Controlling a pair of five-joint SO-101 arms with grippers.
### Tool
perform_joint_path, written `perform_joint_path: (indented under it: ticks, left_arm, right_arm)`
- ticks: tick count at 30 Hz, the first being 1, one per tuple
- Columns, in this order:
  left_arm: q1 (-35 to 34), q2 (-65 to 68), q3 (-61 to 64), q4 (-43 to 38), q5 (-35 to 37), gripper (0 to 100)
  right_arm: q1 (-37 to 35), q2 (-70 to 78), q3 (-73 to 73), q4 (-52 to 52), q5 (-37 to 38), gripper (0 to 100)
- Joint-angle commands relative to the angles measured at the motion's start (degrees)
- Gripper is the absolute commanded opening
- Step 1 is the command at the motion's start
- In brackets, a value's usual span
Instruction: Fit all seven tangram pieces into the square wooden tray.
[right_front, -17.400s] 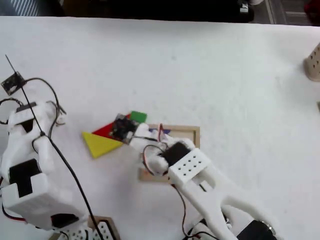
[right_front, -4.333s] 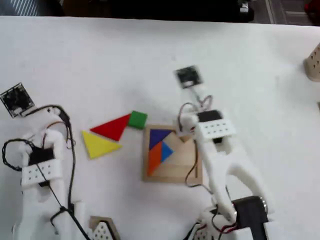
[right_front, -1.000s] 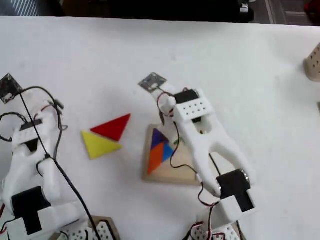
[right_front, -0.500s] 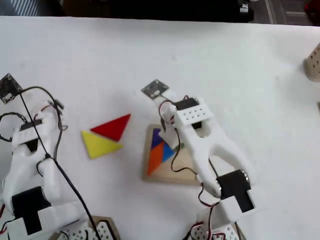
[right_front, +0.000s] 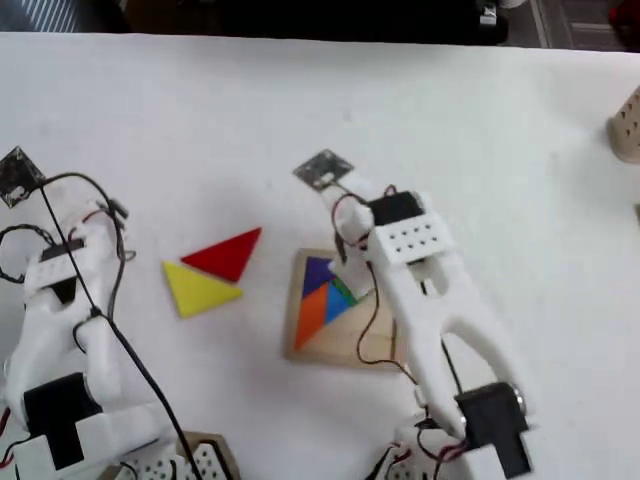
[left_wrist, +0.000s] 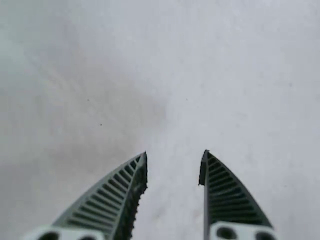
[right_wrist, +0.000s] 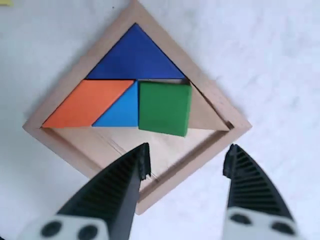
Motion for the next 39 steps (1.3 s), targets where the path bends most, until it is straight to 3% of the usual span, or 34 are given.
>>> perform_joint_path:
  ticks: [1, 6, 13, 18, 20, 22, 25, 31, 39]
  left_arm:
    - [1.8, -0.3, -3.3, 0.7, 0.3, 18]
    - [2.5, -0.3, -3.2, 0.9, 0.3, 18]
    - [6.3, -3.3, 0.1, 1.9, 0.2, 18]
    - [11.5, -10.4, 5.9, 1.6, -3.6, 8]
    - [15.1, -14.1, 8.3, 1.5, -7.4, 1]
    - [20.3, -17.6, 11.1, 1.5, -8.8, 4]
    - [29.7, -22.9, 13.8, 1.6, -9.0, 2]
    - [49.1, -26.8, 14.9, 1.4, -8.8, 2]
    - [65.5, -26.4, 14.7, -8.6, -8.7, 2]
  right_arm:
    - [3.6, -6.1, 4.3, -2.7, -1.8, 22.6]
    - [8.2, -7.6, 14.9, -13.9, -9.8, 22.6]
    - [15.1, -7.6, 20.0, -23.1, -14.5, 22.0]
    - [17.9, -7.5, 20.7, -27.6, -14.6, 5.5]
    - [19.2, -7.5, 20.7, -28.5, -14.6, 1.3]
    - [20.6, -7.5, 20.7, -28.5, -14.7, 4.3]
    - [23.0, -7.5, 20.7, -29.4, -14.8, 4.4]
    - [27.0, -7.4, 21.5, -31.6, -20.2, 4.4]
    - [26.9, -7.5, 22.2, -33.0, -20.2, 4.4]
